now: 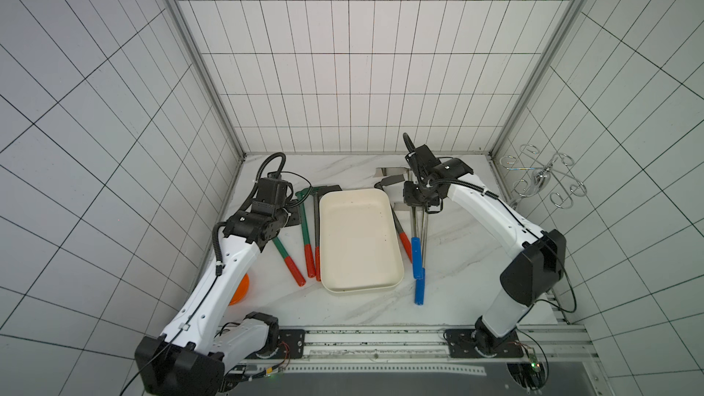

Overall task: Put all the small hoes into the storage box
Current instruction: Place the hoe in the storage box.

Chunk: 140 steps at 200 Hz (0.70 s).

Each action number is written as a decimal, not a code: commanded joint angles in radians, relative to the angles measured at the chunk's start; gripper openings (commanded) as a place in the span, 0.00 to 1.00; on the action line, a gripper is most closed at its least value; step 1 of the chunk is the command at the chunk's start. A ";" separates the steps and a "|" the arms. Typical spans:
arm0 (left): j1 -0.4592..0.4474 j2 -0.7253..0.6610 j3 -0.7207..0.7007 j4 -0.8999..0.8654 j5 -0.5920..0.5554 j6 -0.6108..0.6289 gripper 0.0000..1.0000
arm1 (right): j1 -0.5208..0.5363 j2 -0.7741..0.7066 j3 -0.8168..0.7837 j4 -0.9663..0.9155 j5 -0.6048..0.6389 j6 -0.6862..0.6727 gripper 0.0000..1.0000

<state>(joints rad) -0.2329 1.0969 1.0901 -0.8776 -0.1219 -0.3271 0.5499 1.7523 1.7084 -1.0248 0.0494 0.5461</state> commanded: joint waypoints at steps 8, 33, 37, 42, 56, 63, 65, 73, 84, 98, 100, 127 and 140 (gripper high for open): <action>0.000 -0.029 0.020 -0.010 -0.002 -0.016 0.60 | 0.061 0.089 0.188 -0.020 -0.001 0.031 0.00; 0.000 -0.035 0.021 -0.020 -0.005 -0.014 0.60 | 0.089 0.166 0.254 -0.006 0.000 0.043 0.00; -0.001 -0.037 0.020 -0.020 -0.006 -0.013 0.60 | 0.093 0.174 0.257 0.000 0.000 0.047 0.00; 0.000 -0.038 0.019 -0.020 -0.006 -0.013 0.60 | 0.096 0.183 0.261 0.010 -0.002 0.051 0.00; -0.002 -0.038 0.018 -0.020 -0.006 -0.014 0.60 | 0.103 0.207 0.262 0.034 -0.006 0.067 0.00; 0.000 -0.039 0.015 -0.018 -0.007 -0.013 0.60 | 0.105 0.217 0.252 0.049 -0.010 0.071 0.00; -0.001 -0.039 0.015 -0.017 -0.007 -0.013 0.60 | 0.104 0.220 0.251 0.053 -0.012 0.072 0.00; -0.001 -0.038 0.014 -0.017 -0.005 -0.015 0.60 | 0.104 0.233 0.247 0.058 -0.024 0.078 0.00; -0.002 -0.039 0.013 -0.017 -0.004 -0.015 0.60 | 0.108 0.246 0.242 0.065 -0.029 0.088 0.00; -0.001 -0.038 0.013 -0.018 -0.002 -0.013 0.60 | 0.111 0.245 0.211 0.097 -0.030 0.099 0.00; -0.001 -0.038 0.012 -0.017 -0.002 -0.013 0.60 | 0.111 0.245 0.206 0.102 -0.030 0.101 0.00; -0.001 -0.033 0.011 -0.015 -0.002 -0.011 0.60 | 0.113 0.248 0.155 0.149 -0.034 0.114 0.00; -0.001 -0.032 0.010 -0.014 -0.001 -0.012 0.60 | 0.114 0.254 0.143 0.160 -0.035 0.116 0.00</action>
<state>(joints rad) -0.2329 1.0752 1.0901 -0.8913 -0.1223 -0.3298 0.6552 2.0079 1.8431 -0.9264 0.0216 0.6266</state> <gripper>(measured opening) 0.600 0.238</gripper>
